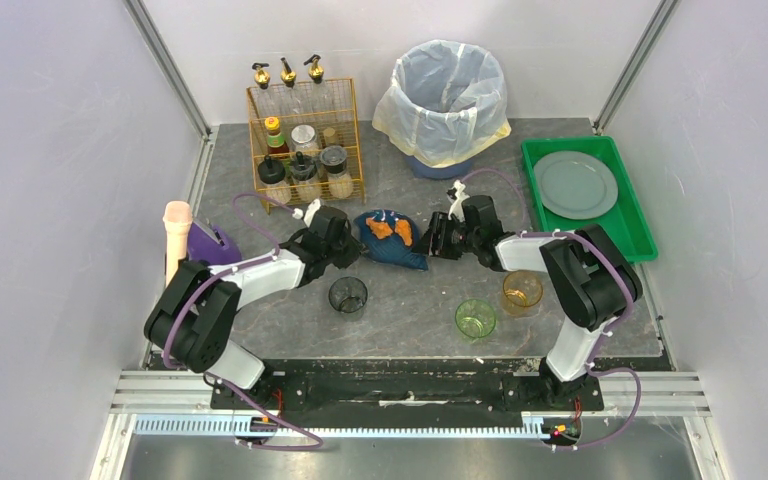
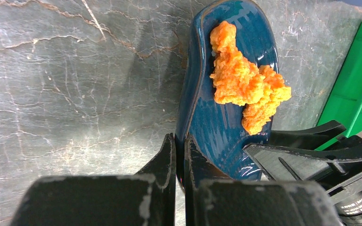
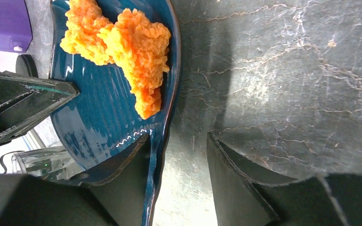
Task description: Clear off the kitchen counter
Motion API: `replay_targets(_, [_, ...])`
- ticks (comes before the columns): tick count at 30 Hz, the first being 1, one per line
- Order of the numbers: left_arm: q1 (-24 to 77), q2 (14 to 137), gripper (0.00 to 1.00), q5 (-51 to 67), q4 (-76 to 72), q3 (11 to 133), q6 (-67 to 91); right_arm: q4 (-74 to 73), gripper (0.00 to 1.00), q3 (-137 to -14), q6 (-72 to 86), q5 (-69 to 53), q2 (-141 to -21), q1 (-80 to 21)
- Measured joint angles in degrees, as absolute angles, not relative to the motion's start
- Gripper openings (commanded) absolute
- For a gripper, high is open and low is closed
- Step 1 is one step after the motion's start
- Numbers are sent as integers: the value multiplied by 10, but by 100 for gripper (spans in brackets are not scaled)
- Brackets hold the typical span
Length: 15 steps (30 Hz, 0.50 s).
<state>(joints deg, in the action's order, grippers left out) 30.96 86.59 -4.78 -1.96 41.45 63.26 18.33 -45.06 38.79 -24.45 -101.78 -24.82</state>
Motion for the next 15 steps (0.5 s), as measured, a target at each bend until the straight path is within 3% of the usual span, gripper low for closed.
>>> replay_targets(5, [313,865,2,-44,-30,415,637,184,38,-451,390,-260,-1018,-249])
replay_targets(10, [316,855,3,-44,-31,415,636,188,13,-451,399,-276,-1012,-249])
replay_targets(12, [316,846,8,-45,-25,414,636,185,0,-451,406,-276,-997,-249])
replay_targets(15, [320,823,17,-44,-23,412,632,184,0,-451,419,-260,-971,-243])
